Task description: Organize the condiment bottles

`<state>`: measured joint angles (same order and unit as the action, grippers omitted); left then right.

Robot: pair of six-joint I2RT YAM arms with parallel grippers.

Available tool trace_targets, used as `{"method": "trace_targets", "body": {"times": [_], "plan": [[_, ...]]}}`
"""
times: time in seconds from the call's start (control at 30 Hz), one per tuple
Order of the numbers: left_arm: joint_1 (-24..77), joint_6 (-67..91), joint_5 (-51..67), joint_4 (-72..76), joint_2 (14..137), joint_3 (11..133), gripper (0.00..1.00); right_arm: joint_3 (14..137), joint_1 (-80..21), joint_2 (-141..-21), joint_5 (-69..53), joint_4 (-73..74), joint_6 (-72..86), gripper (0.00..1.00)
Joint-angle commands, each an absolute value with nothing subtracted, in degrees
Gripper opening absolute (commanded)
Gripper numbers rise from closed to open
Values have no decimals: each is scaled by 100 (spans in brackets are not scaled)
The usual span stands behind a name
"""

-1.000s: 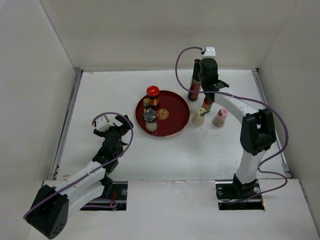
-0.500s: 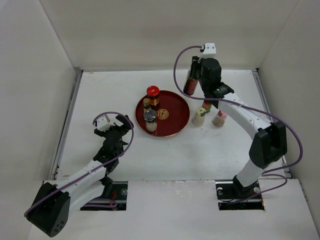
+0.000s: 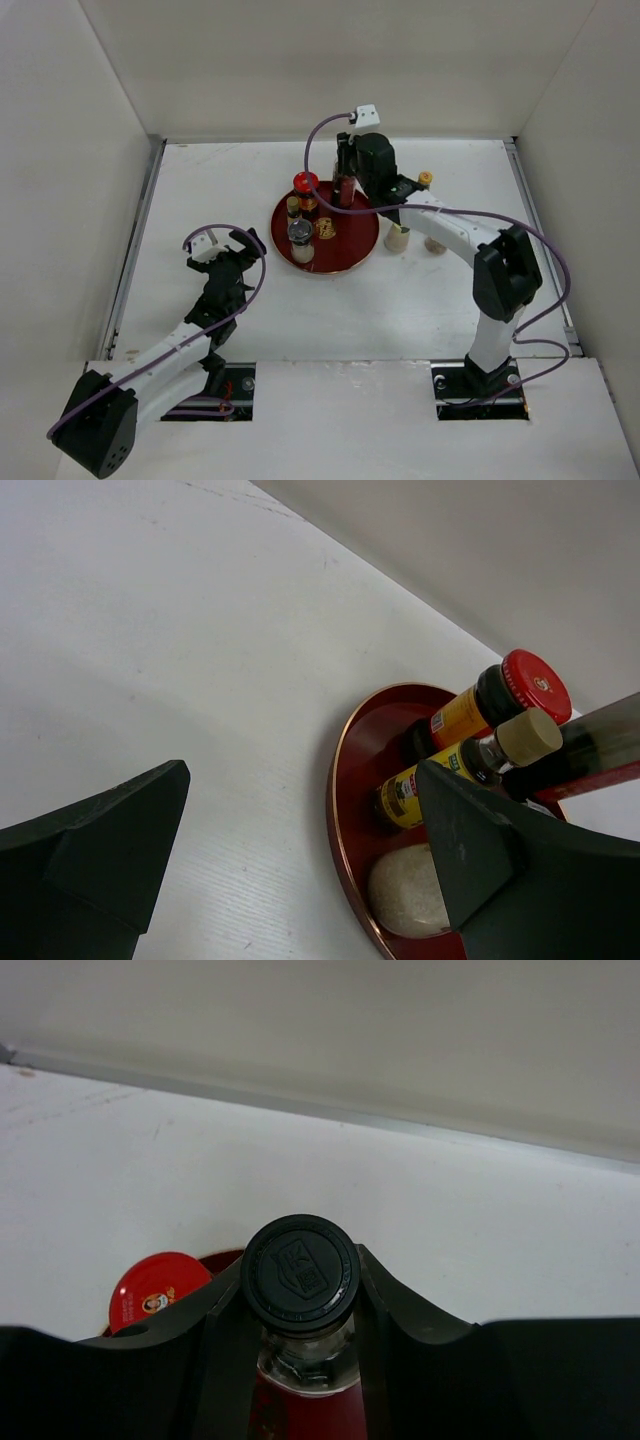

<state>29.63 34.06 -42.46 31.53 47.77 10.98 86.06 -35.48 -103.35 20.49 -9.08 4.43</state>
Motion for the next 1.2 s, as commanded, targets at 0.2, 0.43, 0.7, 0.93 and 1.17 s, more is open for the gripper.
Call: {"method": "trace_targets", "body": {"times": [0.2,0.43,0.7,0.93,1.17], "plan": [[2940,3437,-4175,3428,4772,1116,100,9299,-3740,-10582,2136,-1793,369,32],[2940,3445,-4131,3454,4807,1116,100,8860,-3827,-10644,2232,-1977,387,45],[2957,3437,-4096,3437,4720,1107,100,8298,-3906,-10012,2408,-2039,492,77],[2974,3454,-4096,3428,4597,1072,100,6665,-3539,-8290,2794,-1987,948,90],[3010,3463,-4043,3463,4658,1090,100,5827,-2369,-7743,3164,-1310,1354,93]]}}
